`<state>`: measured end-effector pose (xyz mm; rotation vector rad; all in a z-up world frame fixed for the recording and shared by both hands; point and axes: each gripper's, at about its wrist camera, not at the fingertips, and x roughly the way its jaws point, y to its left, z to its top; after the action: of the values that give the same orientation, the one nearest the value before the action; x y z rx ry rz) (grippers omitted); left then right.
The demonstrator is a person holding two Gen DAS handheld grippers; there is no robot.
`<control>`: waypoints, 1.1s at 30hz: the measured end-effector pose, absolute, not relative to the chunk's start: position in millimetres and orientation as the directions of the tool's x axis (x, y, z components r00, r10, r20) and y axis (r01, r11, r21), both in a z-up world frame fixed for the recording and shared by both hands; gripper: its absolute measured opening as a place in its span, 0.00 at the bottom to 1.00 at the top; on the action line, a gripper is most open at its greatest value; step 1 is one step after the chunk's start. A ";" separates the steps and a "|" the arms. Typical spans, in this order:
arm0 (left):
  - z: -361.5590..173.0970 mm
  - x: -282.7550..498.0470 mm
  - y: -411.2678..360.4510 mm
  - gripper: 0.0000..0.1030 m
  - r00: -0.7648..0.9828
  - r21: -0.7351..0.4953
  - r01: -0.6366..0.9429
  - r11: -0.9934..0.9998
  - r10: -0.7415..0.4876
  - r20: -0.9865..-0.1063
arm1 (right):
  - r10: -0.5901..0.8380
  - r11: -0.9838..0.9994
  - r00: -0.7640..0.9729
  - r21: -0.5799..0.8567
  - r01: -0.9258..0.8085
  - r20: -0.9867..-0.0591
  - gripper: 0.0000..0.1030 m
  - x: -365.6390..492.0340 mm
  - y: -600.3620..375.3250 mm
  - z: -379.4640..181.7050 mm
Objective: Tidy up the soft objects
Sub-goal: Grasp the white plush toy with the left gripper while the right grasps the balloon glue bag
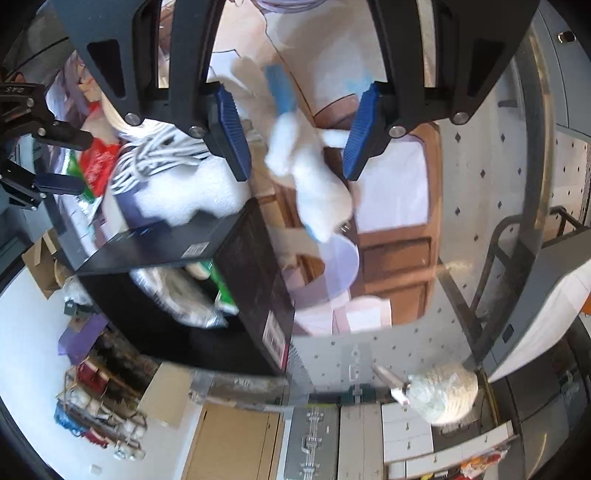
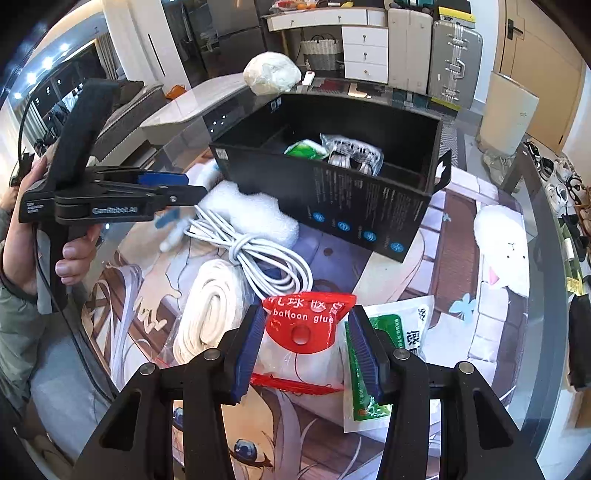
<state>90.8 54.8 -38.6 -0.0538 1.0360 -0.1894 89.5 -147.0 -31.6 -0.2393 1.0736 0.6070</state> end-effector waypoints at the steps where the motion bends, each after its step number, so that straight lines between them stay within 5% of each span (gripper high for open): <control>1: -41.7 92.4 53.4 0.50 0.486 -0.123 0.130 0.984 -0.171 -0.857 | 0.343 0.814 0.330 0.103 -0.572 -0.879 0.47 89.8 -147.4 -32.9; 6: -56.2 95.9 52.3 0.46 0.442 -0.124 0.127 0.984 -0.168 -0.881 | 0.331 0.812 0.317 0.097 -0.576 -0.889 0.51 89.9 -147.2 -38.5; 7: -56.4 95.2 51.5 0.32 0.438 -0.120 0.129 0.984 -0.165 -0.884 | 0.327 0.811 0.317 0.092 -0.578 -0.890 0.52 88.9 -145.7 -40.1; 10: -56.5 89.7 46.0 0.19 0.441 -0.107 0.163 0.981 -0.170 -0.881 | 0.314 0.803 0.301 0.083 -0.590 -0.900 0.53 86.8 -140.2 -47.3; 14: -55.5 84.2 39.2 0.18 0.438 -0.085 0.209 0.974 -0.171 -0.883 | 0.303 0.796 0.314 0.057 -0.603 -0.900 0.53 84.5 -135.2 -49.9; 17: -52.8 79.6 33.7 0.18 0.432 -0.096 0.235 0.967 -0.192 -0.881 | 0.305 0.792 0.311 0.058 -0.607 -0.900 0.43 84.6 -135.7 -49.3; 33: -19.0 51.6 27.7 0.18 0.552 -0.097 0.260 0.961 -0.230 -0.802 | 0.367 0.806 0.428 0.052 -0.590 -0.826 0.42 76.7 -140.1 -16.3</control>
<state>51.6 27.7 -19.0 0.0345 0.9428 -0.2899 76.7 -140.1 -16.3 -0.2614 0.9570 0.6060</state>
